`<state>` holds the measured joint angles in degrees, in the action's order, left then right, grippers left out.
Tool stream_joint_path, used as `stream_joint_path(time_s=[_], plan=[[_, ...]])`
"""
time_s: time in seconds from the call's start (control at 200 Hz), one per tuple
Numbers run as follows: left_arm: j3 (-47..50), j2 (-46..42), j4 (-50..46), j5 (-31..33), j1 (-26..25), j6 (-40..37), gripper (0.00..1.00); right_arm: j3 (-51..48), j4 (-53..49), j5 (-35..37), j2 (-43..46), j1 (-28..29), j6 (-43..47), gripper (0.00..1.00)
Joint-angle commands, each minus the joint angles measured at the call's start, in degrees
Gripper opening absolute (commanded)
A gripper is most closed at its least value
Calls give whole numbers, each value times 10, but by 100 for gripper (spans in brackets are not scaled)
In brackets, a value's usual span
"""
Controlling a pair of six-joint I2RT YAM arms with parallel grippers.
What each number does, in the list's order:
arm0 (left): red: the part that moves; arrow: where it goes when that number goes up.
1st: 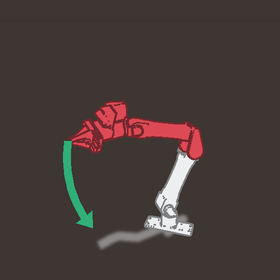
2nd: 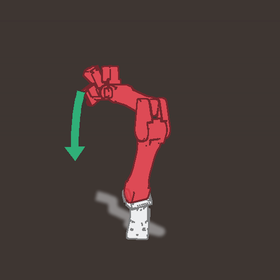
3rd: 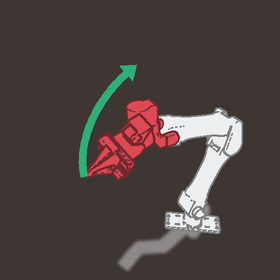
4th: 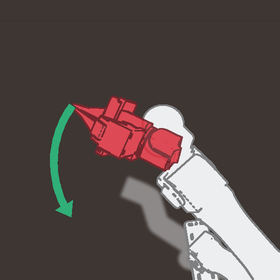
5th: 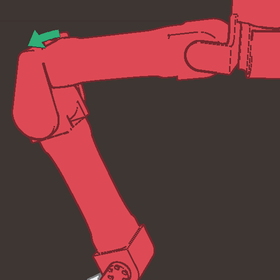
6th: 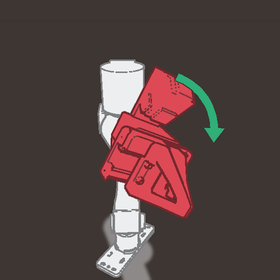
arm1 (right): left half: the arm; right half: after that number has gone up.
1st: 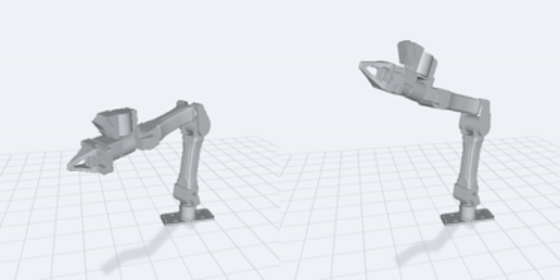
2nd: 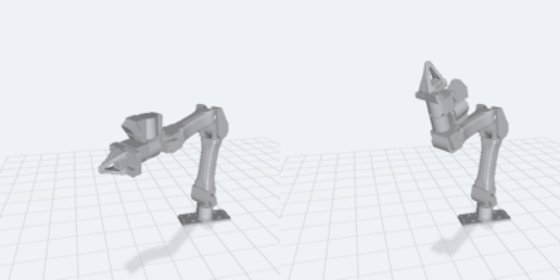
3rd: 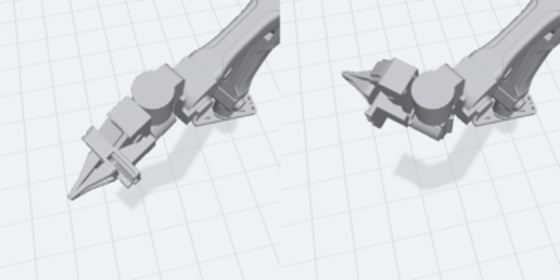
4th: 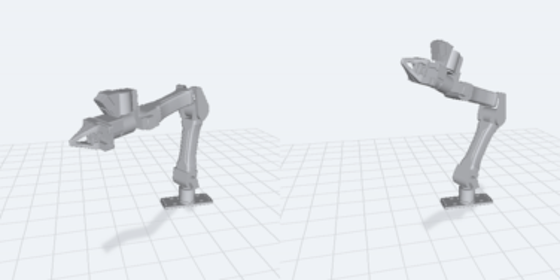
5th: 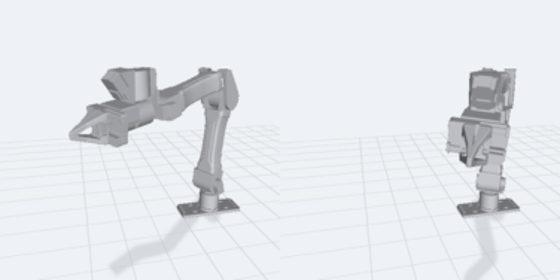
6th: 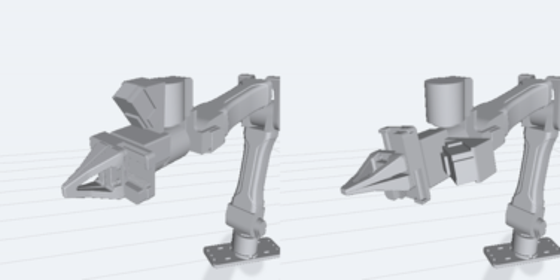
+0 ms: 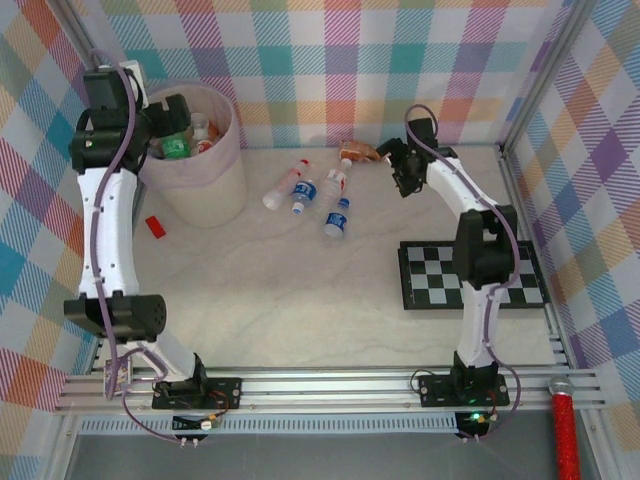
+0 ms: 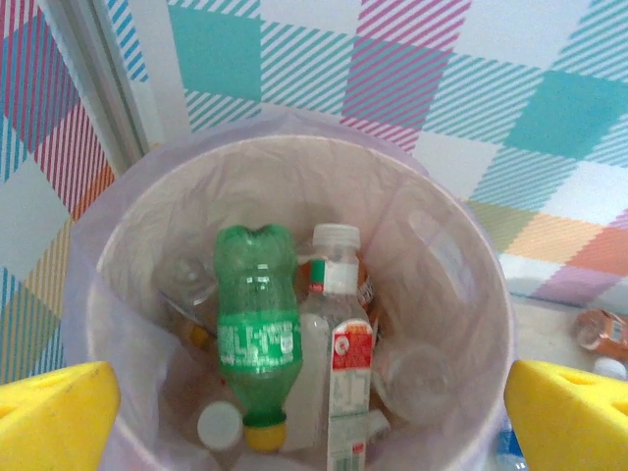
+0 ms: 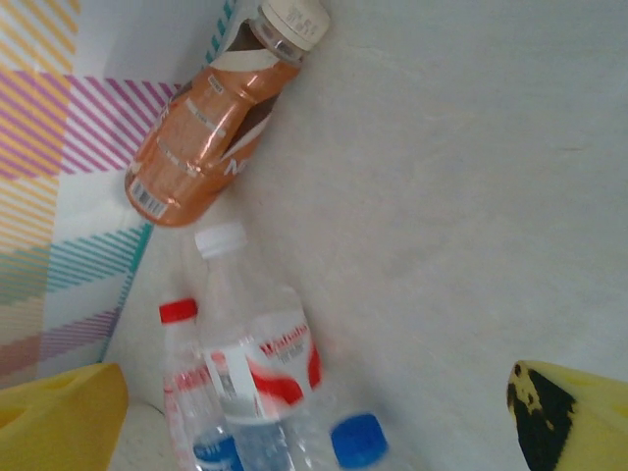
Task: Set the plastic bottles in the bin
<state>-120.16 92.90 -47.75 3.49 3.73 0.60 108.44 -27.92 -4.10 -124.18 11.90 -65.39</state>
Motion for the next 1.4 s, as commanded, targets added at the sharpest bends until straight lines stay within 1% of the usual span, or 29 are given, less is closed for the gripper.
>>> stream_joint_path(time_s=[0.0, 0.115, 0.23, 0.31, 0.415, 0.62, 0.815, 1.04, 1.145, 1.23, 1.395], plan=[[61, -78, 17, 0, -26, 22, 100, 80, -5, -15, -65, -3, -78, 99], [151, -160, 28, 26, -78, 47, 99, 173, -28, -12, -139, -4, -122, 99], [246, -229, 55, 27, -133, 74, 98, 250, -31, -11, -199, -4, -161, 99], [289, -256, 62, 41, -166, 82, 97, 298, -31, -14, -239, -4, -182, 99], [320, -269, 60, 42, -188, 88, 97, 339, -7, -21, -280, -4, -209, 99], [347, -270, 53, 42, -203, 92, 97, 367, 57, -23, -328, -4, -251, 100], [367, -270, 71, 38, -204, 101, 97, 412, 76, -15, -377, -5, -283, 100], [374, -266, 76, 44, -204, 104, 97, 424, 96, -13, -415, -5, -301, 95], [377, -269, 79, 52, -204, 104, 97, 425, 104, -17, -427, -6, -305, 91], [382, -274, 86, 59, -204, 104, 97, 424, 107, -20, -434, -7, -306, 85], [385, -274, 91, 63, -204, 105, 98, 418, 103, -21, -438, -10, -296, 66]])
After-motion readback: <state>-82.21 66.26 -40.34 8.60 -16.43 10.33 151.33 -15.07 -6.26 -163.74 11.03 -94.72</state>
